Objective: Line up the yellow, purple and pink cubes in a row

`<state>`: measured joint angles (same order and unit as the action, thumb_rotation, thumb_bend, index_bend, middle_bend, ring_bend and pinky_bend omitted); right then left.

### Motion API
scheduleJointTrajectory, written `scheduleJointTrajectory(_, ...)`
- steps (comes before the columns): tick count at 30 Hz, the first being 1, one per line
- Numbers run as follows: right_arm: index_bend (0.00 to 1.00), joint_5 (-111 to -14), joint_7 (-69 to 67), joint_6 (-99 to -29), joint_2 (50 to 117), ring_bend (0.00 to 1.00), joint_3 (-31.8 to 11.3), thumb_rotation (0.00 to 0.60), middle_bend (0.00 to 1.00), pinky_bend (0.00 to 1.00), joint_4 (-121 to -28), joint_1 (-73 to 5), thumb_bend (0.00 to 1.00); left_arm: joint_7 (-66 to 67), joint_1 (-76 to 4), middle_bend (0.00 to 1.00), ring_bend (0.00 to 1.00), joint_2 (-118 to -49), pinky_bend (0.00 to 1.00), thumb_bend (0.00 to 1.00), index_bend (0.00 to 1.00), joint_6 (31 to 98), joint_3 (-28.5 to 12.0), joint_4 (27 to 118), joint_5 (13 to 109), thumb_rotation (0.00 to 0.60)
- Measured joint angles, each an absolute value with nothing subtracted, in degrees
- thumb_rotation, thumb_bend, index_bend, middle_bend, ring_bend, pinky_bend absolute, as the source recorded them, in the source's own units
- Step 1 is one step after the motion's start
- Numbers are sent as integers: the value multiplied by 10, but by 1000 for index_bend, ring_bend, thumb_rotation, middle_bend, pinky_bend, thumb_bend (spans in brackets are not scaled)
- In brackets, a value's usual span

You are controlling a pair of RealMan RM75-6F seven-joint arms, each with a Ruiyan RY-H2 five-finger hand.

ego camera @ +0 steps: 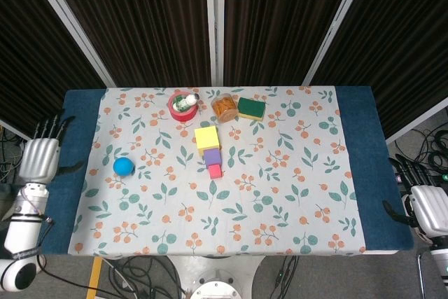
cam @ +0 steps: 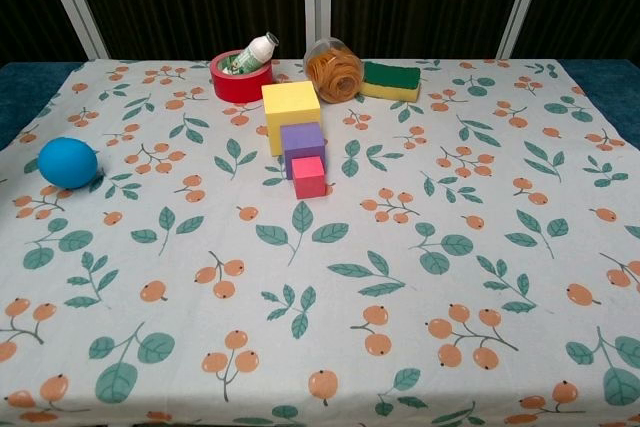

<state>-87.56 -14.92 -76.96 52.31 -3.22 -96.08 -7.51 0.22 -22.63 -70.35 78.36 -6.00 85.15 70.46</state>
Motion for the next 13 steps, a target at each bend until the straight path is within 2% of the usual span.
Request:
scheduleJointTrajectory(8,0,-901,-126,-817,577,0,-28,600,0,0,-916,-67,257,23,-154,15,41,-689,62,0,160,844,-19,901,733,600)
scheduleJointTrajectory(13,0,-908,-100,-839,587,0,-26,600,0,0,-911,-58,256,43,-132,17,41,-681,62,0,160,863,-11,944,744,600)
